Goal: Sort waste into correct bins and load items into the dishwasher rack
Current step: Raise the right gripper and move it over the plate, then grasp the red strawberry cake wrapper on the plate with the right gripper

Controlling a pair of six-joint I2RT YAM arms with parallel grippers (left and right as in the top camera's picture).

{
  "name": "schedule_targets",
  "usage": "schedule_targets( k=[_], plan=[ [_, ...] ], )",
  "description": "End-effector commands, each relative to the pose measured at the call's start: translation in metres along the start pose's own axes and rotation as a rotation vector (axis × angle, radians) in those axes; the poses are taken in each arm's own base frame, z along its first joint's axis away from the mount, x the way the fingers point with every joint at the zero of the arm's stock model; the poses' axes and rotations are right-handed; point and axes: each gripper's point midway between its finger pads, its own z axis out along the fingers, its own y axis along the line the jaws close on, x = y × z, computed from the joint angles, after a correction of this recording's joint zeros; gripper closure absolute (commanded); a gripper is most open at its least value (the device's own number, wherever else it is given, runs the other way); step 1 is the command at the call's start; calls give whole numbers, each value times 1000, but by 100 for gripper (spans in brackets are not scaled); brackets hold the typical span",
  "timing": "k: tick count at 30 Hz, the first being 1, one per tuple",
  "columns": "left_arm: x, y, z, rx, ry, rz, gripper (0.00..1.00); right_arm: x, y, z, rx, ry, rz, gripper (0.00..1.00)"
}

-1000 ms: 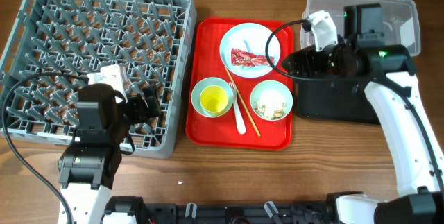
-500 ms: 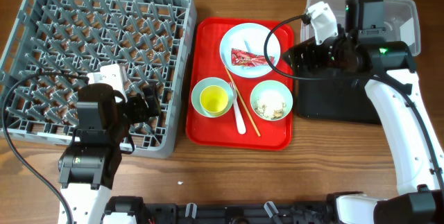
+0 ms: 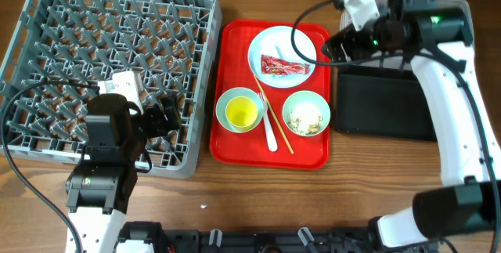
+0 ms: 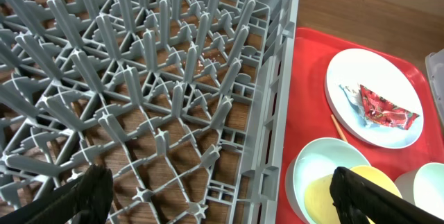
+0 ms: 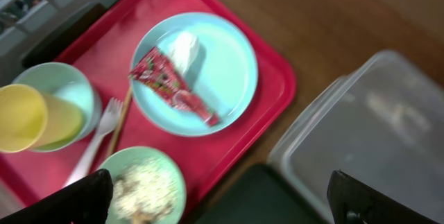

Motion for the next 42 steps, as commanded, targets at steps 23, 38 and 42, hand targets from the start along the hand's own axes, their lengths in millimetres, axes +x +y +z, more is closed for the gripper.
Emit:
schedule_targets(
  k=[23, 38, 42],
  plan=[
    [-9, 0, -3, 1, -21, 2, 0, 45, 54, 201, -244, 307, -197, 8],
    [-9, 0, -3, 1, -21, 2, 0, 69, 61, 230, -264, 351, -90, 36],
    [-9, 0, -3, 1, -21, 2, 0, 72, 54, 230, -226, 370, -62, 60]
  ],
)
